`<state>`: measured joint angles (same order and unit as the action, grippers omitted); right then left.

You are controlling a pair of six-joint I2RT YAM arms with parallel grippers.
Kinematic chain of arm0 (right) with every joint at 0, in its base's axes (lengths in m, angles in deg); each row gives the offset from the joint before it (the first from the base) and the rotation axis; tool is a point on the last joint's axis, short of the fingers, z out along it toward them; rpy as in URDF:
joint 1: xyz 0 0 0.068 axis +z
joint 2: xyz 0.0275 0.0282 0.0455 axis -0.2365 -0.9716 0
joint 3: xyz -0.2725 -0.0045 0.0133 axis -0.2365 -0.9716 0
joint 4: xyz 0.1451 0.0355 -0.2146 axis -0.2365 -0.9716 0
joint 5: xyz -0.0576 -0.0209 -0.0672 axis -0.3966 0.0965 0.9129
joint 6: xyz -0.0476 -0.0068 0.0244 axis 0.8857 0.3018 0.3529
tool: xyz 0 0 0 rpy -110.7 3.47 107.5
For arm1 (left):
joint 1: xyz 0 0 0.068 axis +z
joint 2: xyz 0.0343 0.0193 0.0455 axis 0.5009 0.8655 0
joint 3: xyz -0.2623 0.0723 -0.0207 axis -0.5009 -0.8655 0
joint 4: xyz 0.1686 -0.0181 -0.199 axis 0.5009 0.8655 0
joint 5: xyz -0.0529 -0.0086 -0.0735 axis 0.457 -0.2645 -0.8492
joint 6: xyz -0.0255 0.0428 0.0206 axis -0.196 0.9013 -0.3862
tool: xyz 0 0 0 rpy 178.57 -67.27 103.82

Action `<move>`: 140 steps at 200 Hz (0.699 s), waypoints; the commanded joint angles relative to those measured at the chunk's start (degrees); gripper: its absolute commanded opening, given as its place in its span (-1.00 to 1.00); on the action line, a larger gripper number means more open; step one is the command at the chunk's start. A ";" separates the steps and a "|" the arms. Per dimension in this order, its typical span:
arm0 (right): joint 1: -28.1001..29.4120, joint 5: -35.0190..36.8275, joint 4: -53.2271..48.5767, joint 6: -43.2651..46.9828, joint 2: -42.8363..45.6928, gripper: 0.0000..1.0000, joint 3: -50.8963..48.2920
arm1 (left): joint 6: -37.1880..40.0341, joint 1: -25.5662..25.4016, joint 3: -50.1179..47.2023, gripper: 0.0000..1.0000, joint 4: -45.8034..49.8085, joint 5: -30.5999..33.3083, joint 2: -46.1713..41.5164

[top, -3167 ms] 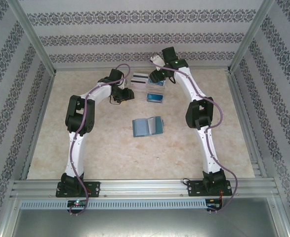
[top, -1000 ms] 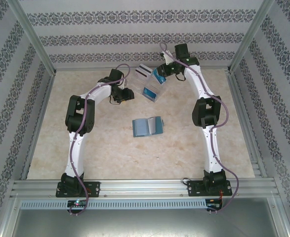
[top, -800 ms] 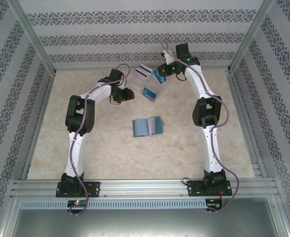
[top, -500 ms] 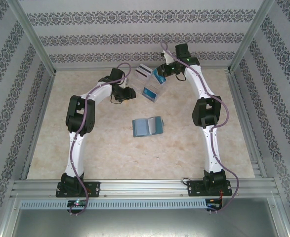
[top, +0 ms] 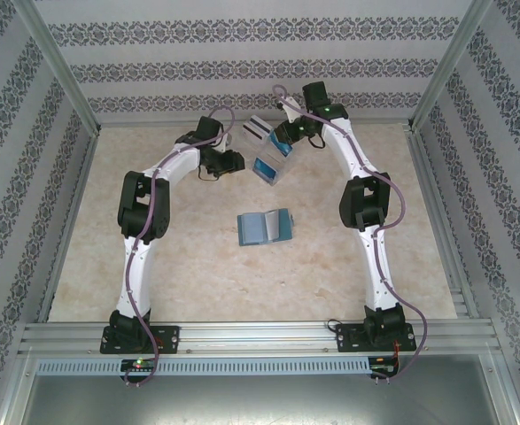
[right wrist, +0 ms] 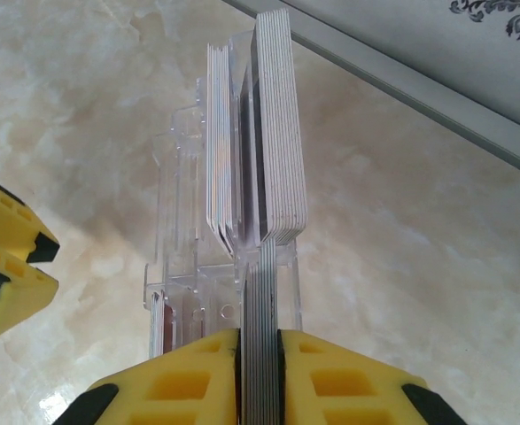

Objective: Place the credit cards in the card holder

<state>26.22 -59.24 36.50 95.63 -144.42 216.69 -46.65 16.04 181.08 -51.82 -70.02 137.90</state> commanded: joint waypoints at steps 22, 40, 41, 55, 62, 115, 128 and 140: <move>-0.05 -9.08 -5.91 1.11 -2.28 -0.69 1.15 | -1.61 2.94 6.75 -0.03 0.92 -1.47 1.24; -0.44 -14.61 -7.57 1.05 -2.28 -0.70 1.35 | -1.83 3.61 7.11 -0.03 0.67 -1.08 0.70; -0.42 -14.93 -7.71 1.05 -2.28 -0.70 1.40 | -1.83 3.63 7.12 -0.03 0.66 -1.09 0.66; -0.58 -18.00 -9.62 1.52 -2.20 -0.71 1.73 | -1.73 4.08 7.04 -0.03 0.74 -0.82 0.45; -0.54 -19.30 -10.61 1.98 -2.04 -0.72 1.76 | -1.70 4.32 7.04 -0.03 0.79 -0.89 0.50; 0.48 -20.34 -16.99 6.72 -0.53 -0.74 0.13 | -1.30 5.06 4.99 -0.03 0.84 0.07 -0.25; 0.94 -19.51 -18.50 7.73 -0.63 -0.74 0.22 | -1.27 5.06 3.19 -0.03 0.03 0.09 -1.34; 1.32 -19.04 -20.52 9.12 -0.63 -0.74 0.14 | -1.22 5.06 0.95 -0.03 -1.11 0.19 -2.60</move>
<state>26.32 -76.57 22.62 100.77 -145.04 216.85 -47.72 20.43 185.69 -52.15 -70.37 137.85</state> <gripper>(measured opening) 0.134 0.486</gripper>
